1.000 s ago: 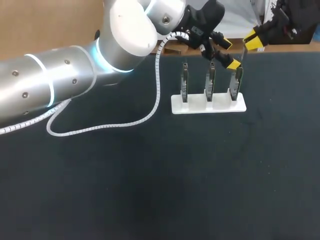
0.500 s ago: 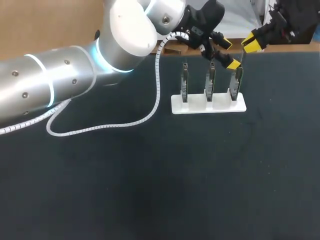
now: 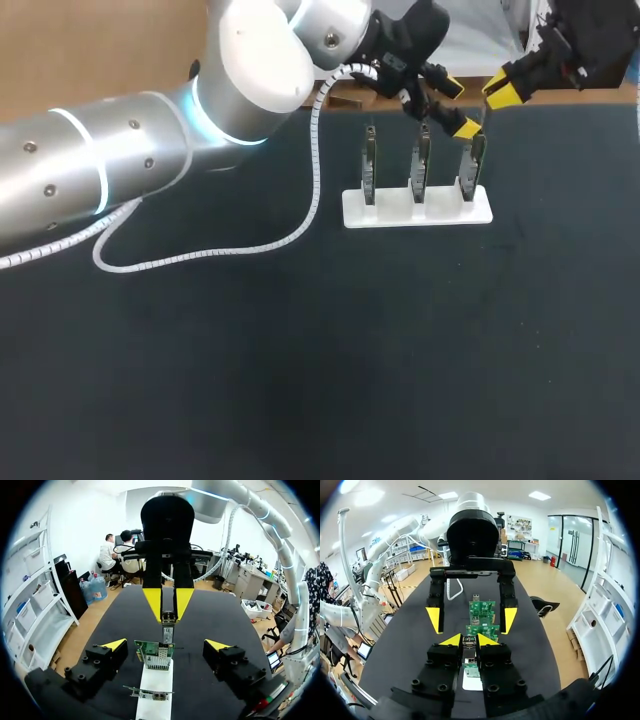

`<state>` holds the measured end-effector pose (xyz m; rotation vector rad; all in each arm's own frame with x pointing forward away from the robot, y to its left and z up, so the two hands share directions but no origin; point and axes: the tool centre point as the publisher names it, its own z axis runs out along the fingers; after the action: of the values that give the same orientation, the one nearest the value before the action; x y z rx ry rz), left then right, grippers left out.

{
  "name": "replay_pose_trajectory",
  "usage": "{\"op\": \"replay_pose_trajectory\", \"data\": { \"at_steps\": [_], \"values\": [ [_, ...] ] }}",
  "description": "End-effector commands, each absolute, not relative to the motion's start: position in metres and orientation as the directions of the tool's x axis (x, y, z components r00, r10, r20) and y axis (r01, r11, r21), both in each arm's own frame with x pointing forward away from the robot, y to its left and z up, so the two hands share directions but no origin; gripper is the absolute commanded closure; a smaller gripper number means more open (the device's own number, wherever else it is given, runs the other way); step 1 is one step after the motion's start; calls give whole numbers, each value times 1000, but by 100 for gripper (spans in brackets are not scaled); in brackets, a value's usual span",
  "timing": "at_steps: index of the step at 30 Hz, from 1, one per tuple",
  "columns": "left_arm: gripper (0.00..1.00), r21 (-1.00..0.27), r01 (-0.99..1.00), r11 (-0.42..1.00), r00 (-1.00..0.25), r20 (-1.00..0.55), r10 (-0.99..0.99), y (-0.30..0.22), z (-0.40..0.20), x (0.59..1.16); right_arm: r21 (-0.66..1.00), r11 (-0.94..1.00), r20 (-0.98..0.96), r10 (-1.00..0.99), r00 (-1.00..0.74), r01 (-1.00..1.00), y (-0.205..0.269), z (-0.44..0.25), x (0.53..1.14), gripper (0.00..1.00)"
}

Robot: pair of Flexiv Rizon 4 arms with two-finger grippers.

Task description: Pick up the optical module with the left hand, and insert it into the network port with the right hand.

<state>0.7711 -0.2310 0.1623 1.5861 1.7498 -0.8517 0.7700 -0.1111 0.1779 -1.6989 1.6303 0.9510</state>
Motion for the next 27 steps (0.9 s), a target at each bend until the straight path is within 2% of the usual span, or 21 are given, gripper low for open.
{"op": "replay_pose_trajectory", "data": {
  "at_steps": [1, 27],
  "values": [
    [0, -57, 996, 71, -88, -795, 600, -232, 163, 773, 59, -74, -823, -568, -7, -995, -111, 176, 772, 100],
    [0, -57, 996, 71, -88, -795, 600, -232, 163, 773, 55, -46, -825, -565, -20, -997, -108, 171, 776, 100]
  ]
}}
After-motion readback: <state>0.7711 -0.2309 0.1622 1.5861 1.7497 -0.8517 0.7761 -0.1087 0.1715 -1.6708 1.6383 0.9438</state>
